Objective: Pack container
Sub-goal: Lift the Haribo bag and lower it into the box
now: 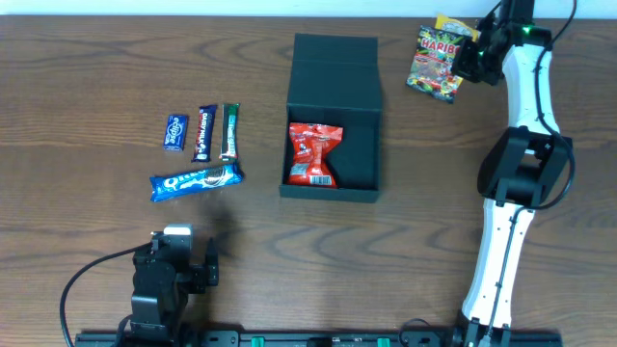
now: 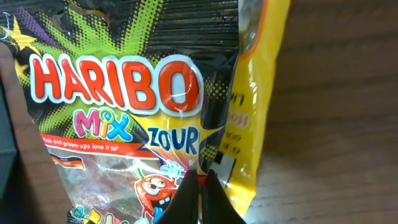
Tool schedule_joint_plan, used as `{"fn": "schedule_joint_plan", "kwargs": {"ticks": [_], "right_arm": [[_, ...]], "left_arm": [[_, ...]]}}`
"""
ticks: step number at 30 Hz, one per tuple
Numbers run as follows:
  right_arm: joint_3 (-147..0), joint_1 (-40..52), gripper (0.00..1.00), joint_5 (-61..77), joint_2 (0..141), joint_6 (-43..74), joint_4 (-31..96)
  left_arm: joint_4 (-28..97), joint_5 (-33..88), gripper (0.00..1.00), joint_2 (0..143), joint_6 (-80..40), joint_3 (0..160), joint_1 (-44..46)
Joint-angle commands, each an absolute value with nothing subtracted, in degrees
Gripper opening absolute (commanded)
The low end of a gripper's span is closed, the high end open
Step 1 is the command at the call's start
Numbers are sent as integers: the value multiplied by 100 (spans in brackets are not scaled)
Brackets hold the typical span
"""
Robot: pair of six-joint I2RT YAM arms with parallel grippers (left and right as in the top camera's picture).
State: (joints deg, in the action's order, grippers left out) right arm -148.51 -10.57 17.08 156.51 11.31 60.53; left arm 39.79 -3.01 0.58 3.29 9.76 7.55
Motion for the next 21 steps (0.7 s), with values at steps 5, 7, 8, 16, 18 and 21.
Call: {"fn": "schedule_joint_plan", "kwargs": {"ticks": [5,7,8,16,18,21], "right_arm": [[-14967,-1002,2,1868,14545,1059,6287],[-14967,-1002,2,1876,14223,1061,6383],[-14967,-998,2,1900,14079,1059,6425],[-14967,-681,2,2644,12851,1063,7144],[-14967,-484,1,2705,12597,1061,7411],[-14967,-178,1,2700,12274,1037,7811]], "left_arm": [[4086,-336,95,23,408,926,753],[4088,-336,96,23,408,926,753],[4086,-336,95,23,408,926,753],[4088,-338,95,23,408,926,753],[4086,-338,96,23,408,926,753],[4086,-336,95,23,408,926,753]]}}
